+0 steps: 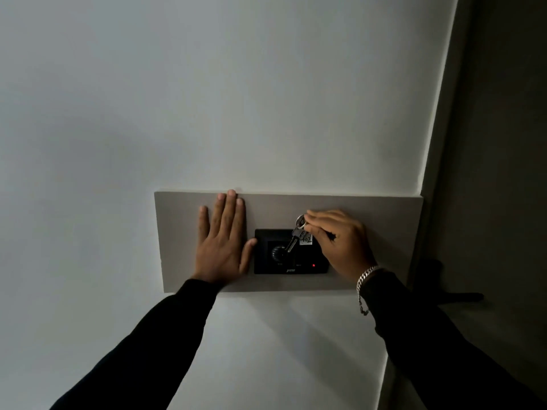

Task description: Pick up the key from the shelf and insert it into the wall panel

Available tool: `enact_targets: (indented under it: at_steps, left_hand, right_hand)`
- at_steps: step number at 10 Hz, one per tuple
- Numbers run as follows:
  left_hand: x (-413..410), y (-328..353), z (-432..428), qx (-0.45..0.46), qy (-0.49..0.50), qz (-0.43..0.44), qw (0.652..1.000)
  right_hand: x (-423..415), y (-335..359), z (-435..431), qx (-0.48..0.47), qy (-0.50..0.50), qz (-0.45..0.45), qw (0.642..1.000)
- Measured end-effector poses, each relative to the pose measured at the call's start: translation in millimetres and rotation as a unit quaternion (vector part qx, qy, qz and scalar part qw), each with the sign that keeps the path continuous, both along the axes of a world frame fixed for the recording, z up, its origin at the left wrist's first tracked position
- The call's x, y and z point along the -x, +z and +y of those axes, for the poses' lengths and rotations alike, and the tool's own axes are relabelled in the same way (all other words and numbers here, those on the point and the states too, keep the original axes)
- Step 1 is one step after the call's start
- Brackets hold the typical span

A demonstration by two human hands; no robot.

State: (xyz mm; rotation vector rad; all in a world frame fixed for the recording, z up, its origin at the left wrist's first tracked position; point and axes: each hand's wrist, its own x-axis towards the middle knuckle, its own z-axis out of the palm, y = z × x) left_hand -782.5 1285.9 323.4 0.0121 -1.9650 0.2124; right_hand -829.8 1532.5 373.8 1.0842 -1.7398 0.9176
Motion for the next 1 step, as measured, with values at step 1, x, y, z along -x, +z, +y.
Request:
enact_targets:
  at_steps: [1]
  left_hand:
    - [-2.9, 15.4, 10.1, -0.01, -0.052, -0.012, 0.999]
  right_hand:
    - [-14.9, 8.4, 10.0, 0.066, 0.007, -0.005, 0.998]
